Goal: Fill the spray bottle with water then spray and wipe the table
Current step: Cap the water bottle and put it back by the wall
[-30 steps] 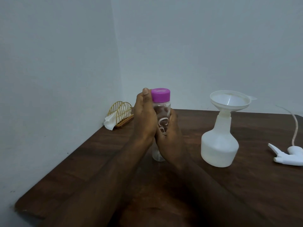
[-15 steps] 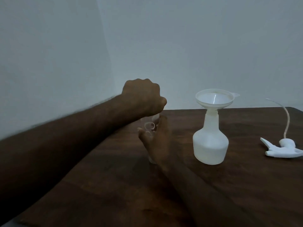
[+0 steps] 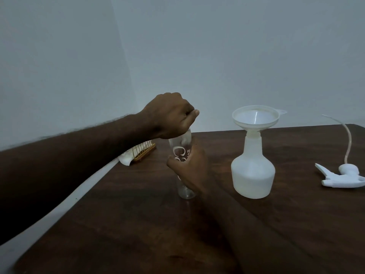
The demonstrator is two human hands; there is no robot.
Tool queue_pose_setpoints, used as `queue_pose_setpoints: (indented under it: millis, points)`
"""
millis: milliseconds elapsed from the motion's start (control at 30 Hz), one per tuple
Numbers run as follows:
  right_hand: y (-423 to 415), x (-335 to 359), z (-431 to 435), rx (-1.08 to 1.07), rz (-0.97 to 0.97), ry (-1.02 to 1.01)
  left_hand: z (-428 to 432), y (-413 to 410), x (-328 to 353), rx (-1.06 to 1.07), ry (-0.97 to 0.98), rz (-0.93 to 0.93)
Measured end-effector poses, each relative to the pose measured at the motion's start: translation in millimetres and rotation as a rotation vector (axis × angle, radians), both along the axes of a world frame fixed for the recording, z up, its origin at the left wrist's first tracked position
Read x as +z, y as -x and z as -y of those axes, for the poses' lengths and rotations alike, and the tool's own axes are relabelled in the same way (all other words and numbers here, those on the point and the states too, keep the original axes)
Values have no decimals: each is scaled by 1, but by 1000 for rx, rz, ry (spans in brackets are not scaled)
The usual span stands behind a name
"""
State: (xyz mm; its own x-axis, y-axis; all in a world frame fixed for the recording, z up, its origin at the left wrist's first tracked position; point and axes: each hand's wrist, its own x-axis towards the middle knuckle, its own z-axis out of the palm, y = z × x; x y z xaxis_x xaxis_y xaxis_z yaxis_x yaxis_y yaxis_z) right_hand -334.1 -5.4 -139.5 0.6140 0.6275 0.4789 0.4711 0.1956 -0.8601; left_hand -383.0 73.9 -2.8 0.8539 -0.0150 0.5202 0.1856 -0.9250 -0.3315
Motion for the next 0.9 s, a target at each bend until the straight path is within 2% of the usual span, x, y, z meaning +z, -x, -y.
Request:
queue_pose_setpoints:
  millis: [367,567,800,900]
  points:
    - [-10,6,5,157,-14,-3,-8,4,3,-235,34,-45]
    - [-16,11,8,246,-51,29,-7,4,2,-249,11,-51]
    - [0,11,16,170,-79,-1,-5,12,-7,-202,-99,31]
    - [11,14,17,81,-11,61,-4,19,-14,-85,-76,116]
